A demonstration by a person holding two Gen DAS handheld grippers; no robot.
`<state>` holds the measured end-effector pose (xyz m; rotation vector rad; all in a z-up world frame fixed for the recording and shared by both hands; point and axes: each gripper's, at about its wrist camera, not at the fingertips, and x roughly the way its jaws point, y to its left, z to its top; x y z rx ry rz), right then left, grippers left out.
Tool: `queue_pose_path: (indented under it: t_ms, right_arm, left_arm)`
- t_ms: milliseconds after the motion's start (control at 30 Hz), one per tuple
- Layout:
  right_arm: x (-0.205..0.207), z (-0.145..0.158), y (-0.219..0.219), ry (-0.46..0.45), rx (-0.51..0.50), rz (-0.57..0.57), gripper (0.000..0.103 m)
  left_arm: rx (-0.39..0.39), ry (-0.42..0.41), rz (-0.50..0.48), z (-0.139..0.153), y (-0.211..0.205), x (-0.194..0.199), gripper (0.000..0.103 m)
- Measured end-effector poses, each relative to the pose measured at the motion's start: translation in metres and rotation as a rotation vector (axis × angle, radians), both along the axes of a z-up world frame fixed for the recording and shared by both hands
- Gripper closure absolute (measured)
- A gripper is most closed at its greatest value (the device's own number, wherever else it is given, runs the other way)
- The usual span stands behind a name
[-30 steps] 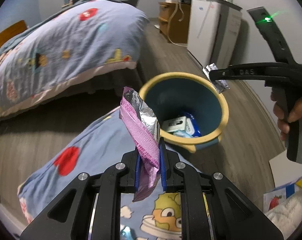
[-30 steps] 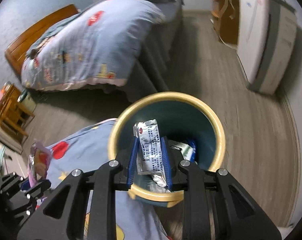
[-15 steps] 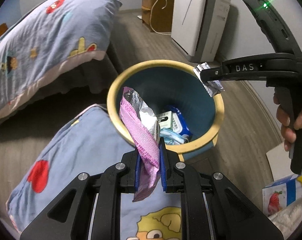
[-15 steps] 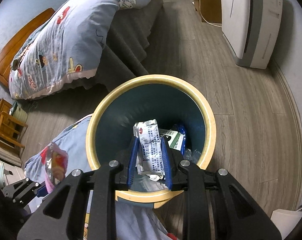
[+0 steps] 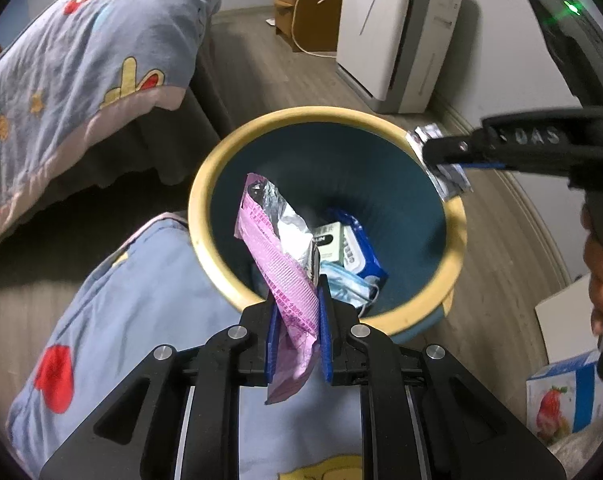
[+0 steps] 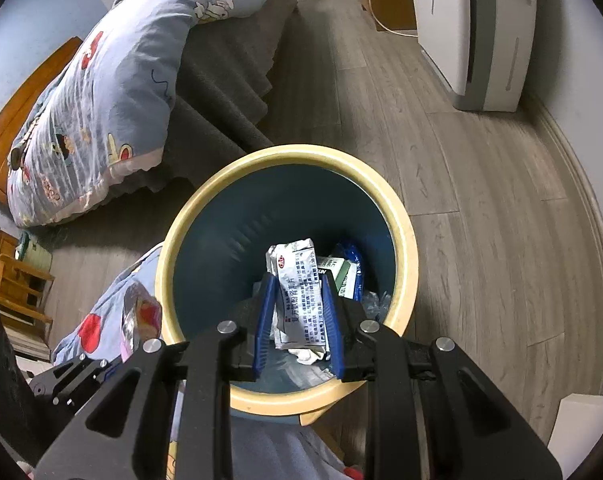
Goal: Collect trash
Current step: 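Carry wrapper and foil packet over the bin and open both tools to drop them, then return both tools to the remaining trash on the cushion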
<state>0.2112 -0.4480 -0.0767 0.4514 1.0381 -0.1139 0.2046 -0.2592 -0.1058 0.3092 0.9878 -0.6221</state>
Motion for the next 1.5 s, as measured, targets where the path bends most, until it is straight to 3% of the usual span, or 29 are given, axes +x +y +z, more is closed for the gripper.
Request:
queue_pose_path:
  t_ms: [267, 467, 567, 633, 733, 800, 1000, 1100, 1500]
  right_arm:
    - [0.003, -0.005, 0.0, 0.013, -0.027, -0.006, 0.08]
    - [0.005, -0.002, 0.003, 0.0, -0.08, -0.006, 0.079]
    - [0.006, -0.002, 0.003, -0.004, -0.082, -0.006, 0.079]
    - [0.006, -0.002, 0.003, -0.004, -0.081, -0.008, 0.079]
    - [0.006, -0.001, 0.003, -0.009, -0.084, -0.009, 0.065]
    - [0.005, 0.0, 0.002, -0.019, -0.081, -0.017, 0.047]
    - [0.004, 0.009, 0.0, -0.05, -0.078, -0.043, 0.016]
    - [0.004, 0.013, 0.0, -0.058, -0.074, -0.057, 0.006]
    - [-0.004, 0.034, 0.017, -0.077, -0.1, -0.04, 0.006]
  left_arm:
    - [0.016, -0.015, 0.01, 0.0, -0.002, 0.016, 0.086]
    - [-0.007, -0.037, 0.033, 0.003, 0.001, 0.024, 0.073]
    - [-0.016, -0.062, 0.031, 0.005, 0.003, 0.024, 0.057]
    - [-0.016, -0.077, 0.039, 0.006, 0.003, 0.022, 0.036]
    - [-0.022, -0.081, 0.047, 0.006, 0.006, 0.021, 0.029]
    - [-0.012, -0.088, 0.053, 0.006, 0.006, 0.018, 0.024]
    - [-0.019, -0.102, 0.076, 0.01, 0.018, 0.009, 0.012]
    - [-0.009, -0.114, 0.097, 0.014, 0.028, 0.003, 0.009]
    - [-0.049, -0.141, 0.204, 0.056, 0.09, -0.036, 0.007]
